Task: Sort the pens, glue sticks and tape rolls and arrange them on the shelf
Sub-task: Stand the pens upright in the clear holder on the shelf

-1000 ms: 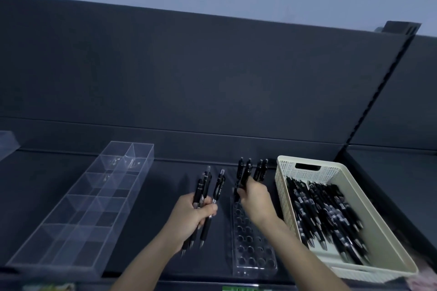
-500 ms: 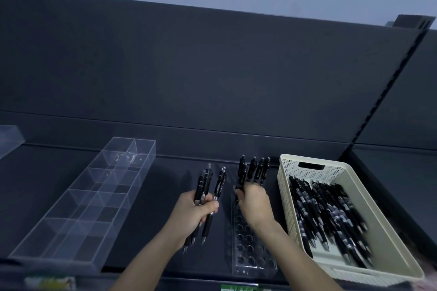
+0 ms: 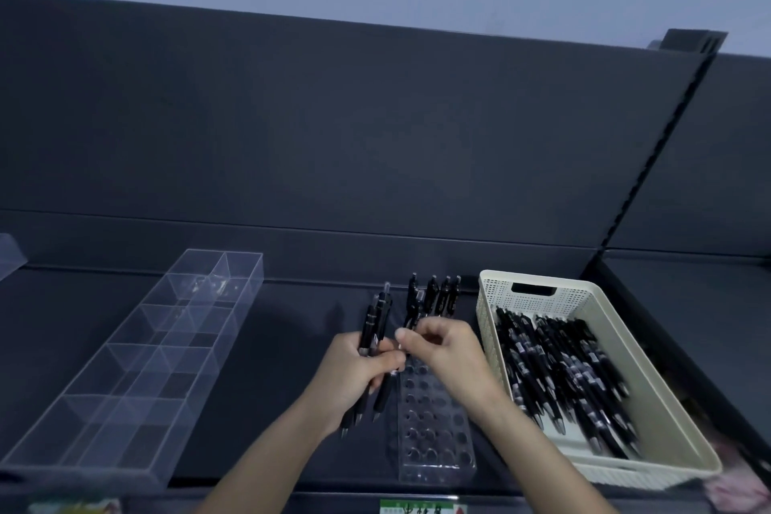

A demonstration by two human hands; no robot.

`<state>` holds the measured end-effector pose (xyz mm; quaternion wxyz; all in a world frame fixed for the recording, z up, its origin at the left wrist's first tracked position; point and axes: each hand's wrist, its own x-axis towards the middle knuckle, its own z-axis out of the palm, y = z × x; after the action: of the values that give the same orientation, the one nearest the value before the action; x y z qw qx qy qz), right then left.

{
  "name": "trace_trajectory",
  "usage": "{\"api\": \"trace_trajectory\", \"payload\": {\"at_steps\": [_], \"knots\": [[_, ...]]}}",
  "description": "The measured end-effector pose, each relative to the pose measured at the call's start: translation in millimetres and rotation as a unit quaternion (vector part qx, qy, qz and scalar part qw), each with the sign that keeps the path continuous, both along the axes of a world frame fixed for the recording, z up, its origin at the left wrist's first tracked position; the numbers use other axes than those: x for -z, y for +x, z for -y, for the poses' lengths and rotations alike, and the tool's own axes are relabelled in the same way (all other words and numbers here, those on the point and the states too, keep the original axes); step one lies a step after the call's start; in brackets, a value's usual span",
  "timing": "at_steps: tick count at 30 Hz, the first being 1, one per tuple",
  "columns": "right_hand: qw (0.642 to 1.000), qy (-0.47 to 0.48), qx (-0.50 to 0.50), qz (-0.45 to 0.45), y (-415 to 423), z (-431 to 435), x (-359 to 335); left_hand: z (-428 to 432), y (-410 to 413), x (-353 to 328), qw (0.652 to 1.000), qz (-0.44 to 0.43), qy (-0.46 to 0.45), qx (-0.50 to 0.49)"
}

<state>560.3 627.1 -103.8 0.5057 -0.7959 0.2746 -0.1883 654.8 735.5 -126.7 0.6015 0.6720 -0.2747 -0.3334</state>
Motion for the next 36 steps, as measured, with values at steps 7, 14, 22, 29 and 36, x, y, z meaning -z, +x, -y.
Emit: {"api": "trace_trajectory", "payload": {"at_steps": [7, 14, 22, 29, 36], "knots": [[0.992, -0.04, 0.119, 0.009, -9, 27, -8, -4, 0, -4, 0.998, -0.016, 0.054, 0.005], [0.971, -0.194, 0.129, -0.059, 2, 38, -2, -7, 3, 0, 0.993, -0.102, 0.065, -0.014], [0.948, -0.27, 0.084, -0.148, 19, 29, 16, -9, 9, 2, 0.995, -0.074, 0.051, -0.036], [0.949, -0.253, 0.087, -0.167, 21, 24, 26, -12, 9, 3, 0.999, 0.004, 0.025, -0.028], [0.954, -0.232, 0.102, -0.159, 16, 25, 26, -10, 9, 2, 0.999, -0.023, -0.009, -0.04]]}}
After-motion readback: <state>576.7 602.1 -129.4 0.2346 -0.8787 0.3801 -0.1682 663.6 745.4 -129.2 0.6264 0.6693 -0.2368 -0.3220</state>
